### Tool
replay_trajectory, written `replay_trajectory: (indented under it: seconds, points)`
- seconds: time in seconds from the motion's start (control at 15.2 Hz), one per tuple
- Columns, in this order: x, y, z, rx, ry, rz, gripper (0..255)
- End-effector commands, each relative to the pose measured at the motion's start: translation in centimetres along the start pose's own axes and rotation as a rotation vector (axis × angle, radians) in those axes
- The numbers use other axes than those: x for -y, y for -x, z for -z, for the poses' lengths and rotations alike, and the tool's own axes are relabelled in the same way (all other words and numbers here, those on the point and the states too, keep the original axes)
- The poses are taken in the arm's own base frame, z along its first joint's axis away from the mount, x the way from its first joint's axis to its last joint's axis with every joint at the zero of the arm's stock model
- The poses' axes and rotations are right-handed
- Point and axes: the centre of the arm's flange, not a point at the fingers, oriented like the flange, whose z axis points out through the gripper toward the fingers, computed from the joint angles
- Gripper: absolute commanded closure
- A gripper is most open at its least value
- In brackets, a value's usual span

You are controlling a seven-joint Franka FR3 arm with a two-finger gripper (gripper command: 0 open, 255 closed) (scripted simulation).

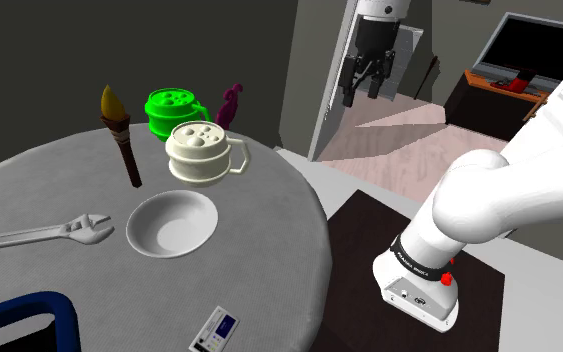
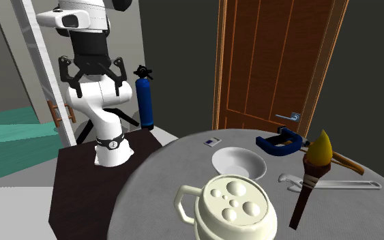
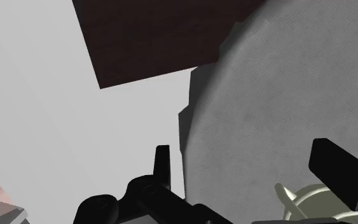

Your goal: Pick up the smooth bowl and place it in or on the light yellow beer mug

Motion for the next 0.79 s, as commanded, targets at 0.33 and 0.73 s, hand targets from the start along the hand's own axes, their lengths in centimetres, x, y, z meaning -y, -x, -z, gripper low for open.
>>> replay_trajectory:
  seconds: [0.33, 0.73]
  points:
    - [2.8, -1.2, -4.9, -0.020, -0.091, -0.008, 0]
    - [6.6, -2.9, -10.5, -0.043, -0.199, -0.017, 0]
